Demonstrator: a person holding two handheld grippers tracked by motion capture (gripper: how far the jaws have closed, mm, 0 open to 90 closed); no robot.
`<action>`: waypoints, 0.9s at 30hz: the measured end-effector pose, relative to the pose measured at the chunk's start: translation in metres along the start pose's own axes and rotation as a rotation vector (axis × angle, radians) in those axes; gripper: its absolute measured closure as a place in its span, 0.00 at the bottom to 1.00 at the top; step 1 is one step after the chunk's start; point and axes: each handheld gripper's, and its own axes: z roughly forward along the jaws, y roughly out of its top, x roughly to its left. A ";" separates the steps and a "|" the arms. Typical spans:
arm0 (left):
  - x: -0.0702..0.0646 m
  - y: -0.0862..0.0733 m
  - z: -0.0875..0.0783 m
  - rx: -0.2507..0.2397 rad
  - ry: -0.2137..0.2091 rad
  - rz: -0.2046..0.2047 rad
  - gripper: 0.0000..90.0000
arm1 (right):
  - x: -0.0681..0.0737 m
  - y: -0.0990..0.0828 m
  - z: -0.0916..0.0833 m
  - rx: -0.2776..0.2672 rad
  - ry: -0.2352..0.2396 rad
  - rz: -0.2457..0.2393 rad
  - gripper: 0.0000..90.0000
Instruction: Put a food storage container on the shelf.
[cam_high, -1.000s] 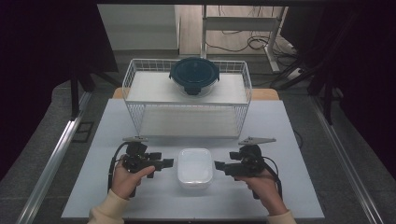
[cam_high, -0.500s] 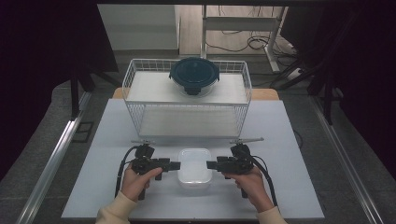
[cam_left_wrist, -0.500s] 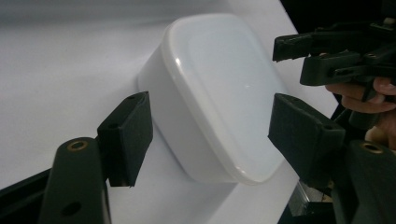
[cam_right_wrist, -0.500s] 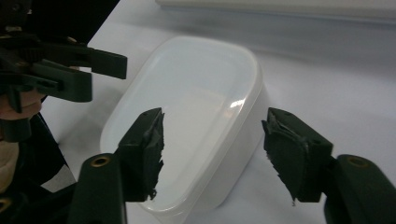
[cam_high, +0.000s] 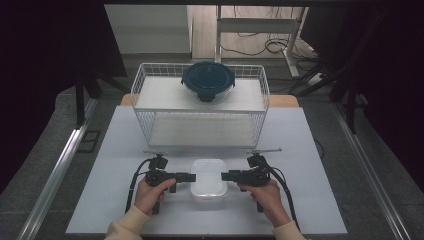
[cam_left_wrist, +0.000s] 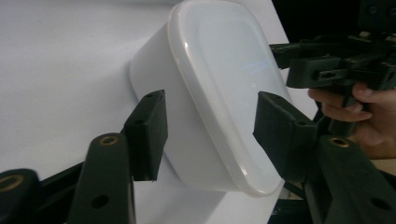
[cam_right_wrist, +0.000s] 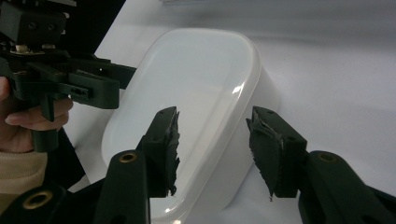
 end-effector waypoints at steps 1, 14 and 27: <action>0.000 0.000 0.001 0.003 -0.009 -0.003 0.53 | -0.001 0.000 0.001 0.002 0.009 0.010 0.59; -0.003 -0.003 -0.003 -0.017 -0.024 -0.021 0.78 | -0.005 -0.005 -0.003 0.009 0.052 0.105 0.77; -0.014 -0.007 -0.013 -0.043 -0.036 0.023 0.89 | 0.001 -0.009 -0.019 -0.018 0.089 0.072 0.88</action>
